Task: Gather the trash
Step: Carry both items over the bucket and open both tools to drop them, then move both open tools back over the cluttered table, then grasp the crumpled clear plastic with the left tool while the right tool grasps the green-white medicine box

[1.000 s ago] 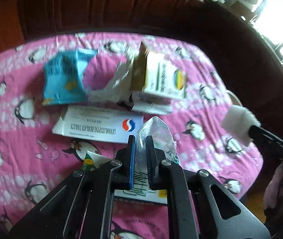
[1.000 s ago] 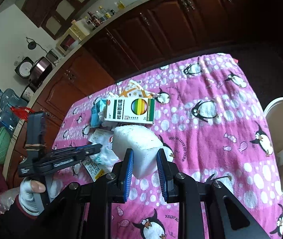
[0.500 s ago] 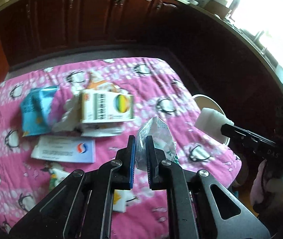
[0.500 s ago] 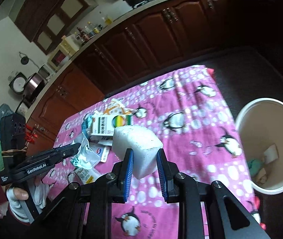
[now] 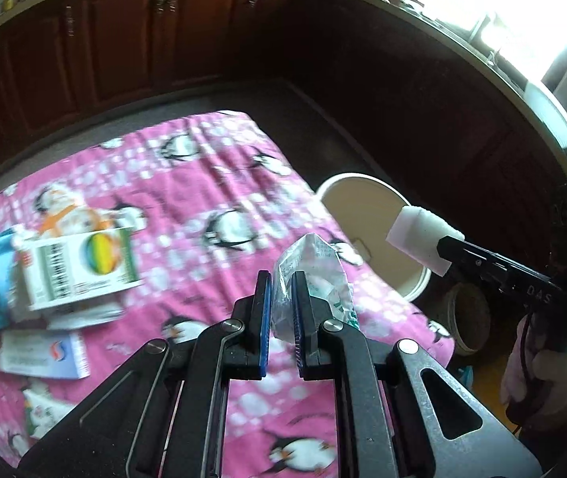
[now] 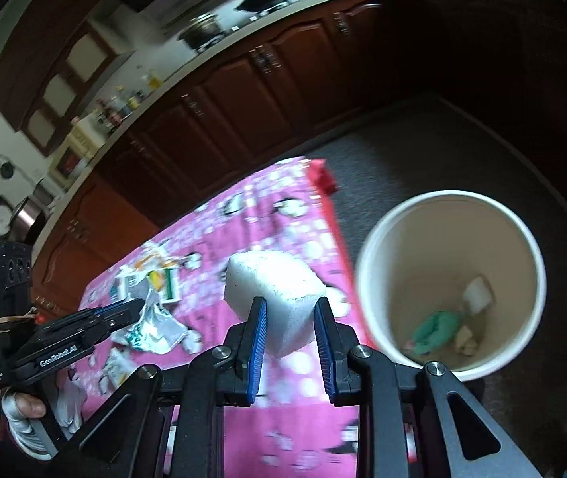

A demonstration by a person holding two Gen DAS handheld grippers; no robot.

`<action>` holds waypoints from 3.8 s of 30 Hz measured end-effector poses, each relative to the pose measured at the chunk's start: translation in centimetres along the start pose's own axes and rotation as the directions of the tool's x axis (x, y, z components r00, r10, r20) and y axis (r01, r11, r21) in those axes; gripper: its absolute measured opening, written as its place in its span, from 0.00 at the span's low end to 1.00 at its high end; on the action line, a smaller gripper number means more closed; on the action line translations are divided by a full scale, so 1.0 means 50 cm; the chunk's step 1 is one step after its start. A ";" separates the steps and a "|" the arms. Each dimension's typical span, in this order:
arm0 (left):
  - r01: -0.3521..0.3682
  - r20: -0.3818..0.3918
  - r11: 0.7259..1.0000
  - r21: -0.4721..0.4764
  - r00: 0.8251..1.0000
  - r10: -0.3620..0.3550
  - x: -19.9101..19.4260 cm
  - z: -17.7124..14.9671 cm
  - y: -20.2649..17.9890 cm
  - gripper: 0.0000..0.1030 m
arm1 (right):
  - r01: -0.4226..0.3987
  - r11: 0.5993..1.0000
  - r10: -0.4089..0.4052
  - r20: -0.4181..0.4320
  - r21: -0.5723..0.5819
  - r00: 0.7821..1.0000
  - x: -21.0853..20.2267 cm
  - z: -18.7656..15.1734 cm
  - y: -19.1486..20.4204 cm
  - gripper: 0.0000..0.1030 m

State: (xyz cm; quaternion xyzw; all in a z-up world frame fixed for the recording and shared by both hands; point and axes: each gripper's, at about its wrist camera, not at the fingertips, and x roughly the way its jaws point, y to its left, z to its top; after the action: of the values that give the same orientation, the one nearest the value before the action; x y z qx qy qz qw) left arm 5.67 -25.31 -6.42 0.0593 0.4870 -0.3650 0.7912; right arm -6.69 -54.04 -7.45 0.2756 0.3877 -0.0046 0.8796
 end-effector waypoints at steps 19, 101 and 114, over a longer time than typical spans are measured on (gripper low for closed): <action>0.144 -0.083 0.989 -0.037 0.986 -0.147 0.222 0.065 -0.143 0.12 | 0.283 0.949 -0.281 -0.032 0.137 0.959 0.020 0.011 -0.184 0.33; -0.166 -0.037 0.933 -0.320 0.986 0.163 0.019 -0.053 0.465 0.51 | -0.106 0.978 0.045 -0.307 -0.183 0.951 0.324 -0.022 0.287 0.55; -0.091 0.040 0.941 -0.326 0.993 0.109 -0.066 -0.094 0.458 0.06 | -0.126 0.966 0.062 -0.273 -0.224 0.960 0.308 -0.011 0.306 0.55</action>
State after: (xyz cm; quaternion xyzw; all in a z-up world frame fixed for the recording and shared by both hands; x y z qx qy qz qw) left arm 15.97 -4.84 -12.18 -0.0572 0.5137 -0.2410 0.8214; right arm 7.10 -37.64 -10.92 0.1838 0.4852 0.1209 0.8462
